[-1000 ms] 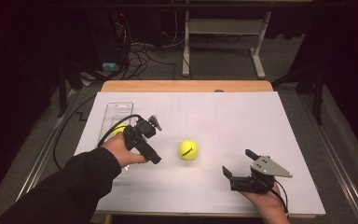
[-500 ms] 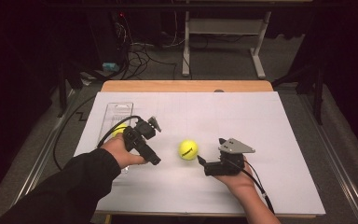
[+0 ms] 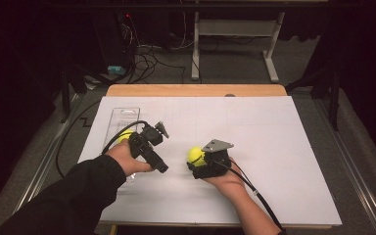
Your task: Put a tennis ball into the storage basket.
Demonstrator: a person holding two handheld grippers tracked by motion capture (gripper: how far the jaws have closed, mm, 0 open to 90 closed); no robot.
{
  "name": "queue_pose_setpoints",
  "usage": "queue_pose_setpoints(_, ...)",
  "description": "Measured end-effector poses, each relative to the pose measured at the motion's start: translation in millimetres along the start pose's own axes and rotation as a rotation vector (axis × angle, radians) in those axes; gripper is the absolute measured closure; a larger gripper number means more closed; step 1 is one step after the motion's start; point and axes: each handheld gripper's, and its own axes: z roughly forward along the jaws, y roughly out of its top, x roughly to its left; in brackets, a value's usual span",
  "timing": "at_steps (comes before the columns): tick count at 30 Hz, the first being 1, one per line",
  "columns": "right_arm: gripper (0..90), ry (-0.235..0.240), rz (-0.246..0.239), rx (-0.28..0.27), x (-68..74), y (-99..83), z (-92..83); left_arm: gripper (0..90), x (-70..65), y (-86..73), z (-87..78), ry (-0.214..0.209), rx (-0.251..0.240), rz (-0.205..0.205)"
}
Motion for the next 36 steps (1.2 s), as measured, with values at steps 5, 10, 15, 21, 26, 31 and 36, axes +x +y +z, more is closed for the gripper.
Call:
queue_pose_setpoints(5, 21.2, -0.003, -0.010, 0.033, 3.3, -0.3, 4.4, 0.8, 0.5, -0.1, -0.9, -0.001, -0.002, -0.003)
queue_pose_setpoints(10, 26.5, -0.012, -0.013, 0.033, 2.0, 0.1, 1.9, 0.8, 0.7, 0.7, -0.6, -0.002, -0.005, -0.002)
queue_pose_setpoints(15, 26.8, -0.003, -0.020, -0.019, 7.4, 1.0, -6.3, 0.8, -1.6, 1.4, -3.0, 0.001, -0.009, 0.000)
queue_pose_setpoints(21, 27.0, 0.022, -0.033, -0.112, 22.0, -0.2, -25.7, 0.9, 0.7, -2.2, -8.4, 0.006, -0.010, -0.006)
queue_pose_setpoints(26, 27.0, 0.054, -0.031, -0.167, 33.9, -10.6, -39.4, 0.9, 1.4, -4.9, -10.1, 0.012, -0.014, -0.015)
queue_pose_setpoints(31, 27.2, 0.077, -0.023, -0.201, 40.7, -18.1, -47.1, 0.9, -0.6, -3.1, -10.4, 0.013, -0.007, -0.006)
queue_pose_setpoints(36, 27.2, 0.098, -0.047, -0.209, 50.7, -24.7, -51.9, 0.9, -6.6, 1.0, -11.1, 0.008, -0.008, 0.000)
